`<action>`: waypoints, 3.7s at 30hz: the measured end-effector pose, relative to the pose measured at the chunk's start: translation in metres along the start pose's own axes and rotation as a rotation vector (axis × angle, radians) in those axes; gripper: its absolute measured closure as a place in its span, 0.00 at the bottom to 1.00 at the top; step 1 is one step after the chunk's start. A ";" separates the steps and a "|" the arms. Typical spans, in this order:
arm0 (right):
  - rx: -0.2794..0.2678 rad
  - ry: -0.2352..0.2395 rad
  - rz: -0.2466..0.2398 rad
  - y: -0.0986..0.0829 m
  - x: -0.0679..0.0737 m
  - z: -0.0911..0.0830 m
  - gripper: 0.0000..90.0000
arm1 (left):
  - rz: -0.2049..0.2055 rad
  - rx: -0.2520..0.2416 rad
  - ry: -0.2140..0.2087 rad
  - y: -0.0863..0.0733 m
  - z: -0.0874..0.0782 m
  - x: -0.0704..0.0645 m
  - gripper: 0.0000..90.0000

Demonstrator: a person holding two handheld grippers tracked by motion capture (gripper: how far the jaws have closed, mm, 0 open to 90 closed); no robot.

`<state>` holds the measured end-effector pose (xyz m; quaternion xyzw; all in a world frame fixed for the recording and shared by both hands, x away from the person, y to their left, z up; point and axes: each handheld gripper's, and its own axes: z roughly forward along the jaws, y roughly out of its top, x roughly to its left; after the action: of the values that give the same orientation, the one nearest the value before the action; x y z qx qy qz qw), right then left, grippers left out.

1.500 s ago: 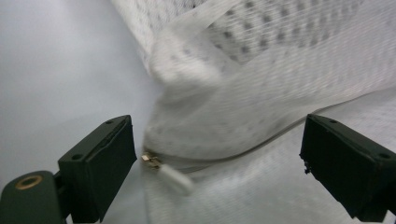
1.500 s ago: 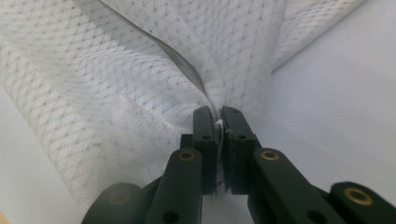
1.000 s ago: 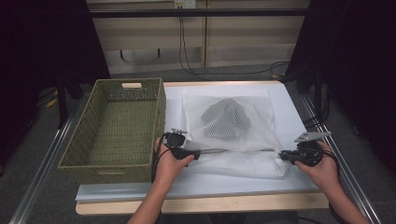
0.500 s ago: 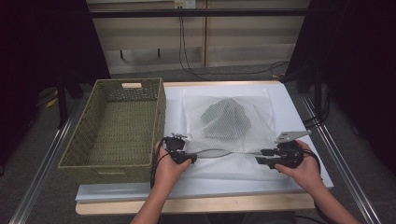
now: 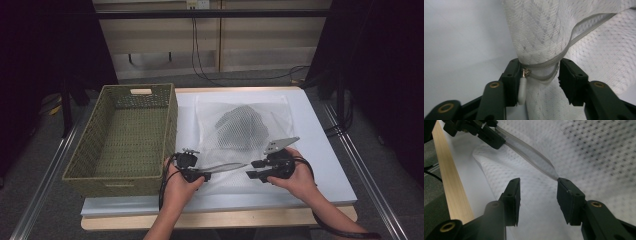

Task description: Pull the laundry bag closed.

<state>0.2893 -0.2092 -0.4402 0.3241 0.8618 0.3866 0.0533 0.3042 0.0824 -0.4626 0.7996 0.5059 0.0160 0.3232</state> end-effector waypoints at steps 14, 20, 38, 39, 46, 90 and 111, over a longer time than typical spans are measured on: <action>0.083 0.054 -0.031 -0.002 0.010 0.032 0.66 | 0.001 0.005 -0.005 0.007 -0.015 -0.010 0.44; 0.102 0.042 -0.029 -0.007 0.006 0.036 0.65 | 0.013 0.002 0.003 0.008 -0.019 -0.012 0.41; 0.121 0.019 -0.045 -0.012 0.004 0.033 0.73 | -0.002 -0.039 -0.065 0.017 -0.025 -0.016 0.37; 0.121 0.024 -0.042 -0.011 0.004 0.034 0.73 | 0.000 -0.037 -0.057 0.017 -0.024 -0.015 0.37; 0.124 0.023 -0.058 -0.010 0.006 0.035 0.72 | 0.018 -0.078 -0.002 0.017 -0.031 -0.014 0.33; 0.130 0.159 -0.218 0.040 0.028 0.093 1.00 | -0.007 -0.036 -0.052 0.015 -0.019 -0.004 0.37; 0.080 0.050 -0.208 0.029 0.005 0.084 0.64 | -0.012 -0.084 -0.015 0.018 -0.020 -0.004 0.29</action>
<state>0.3292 -0.1385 -0.4774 0.2252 0.9065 0.3522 0.0586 0.3092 0.0842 -0.4357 0.7824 0.5070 0.0294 0.3605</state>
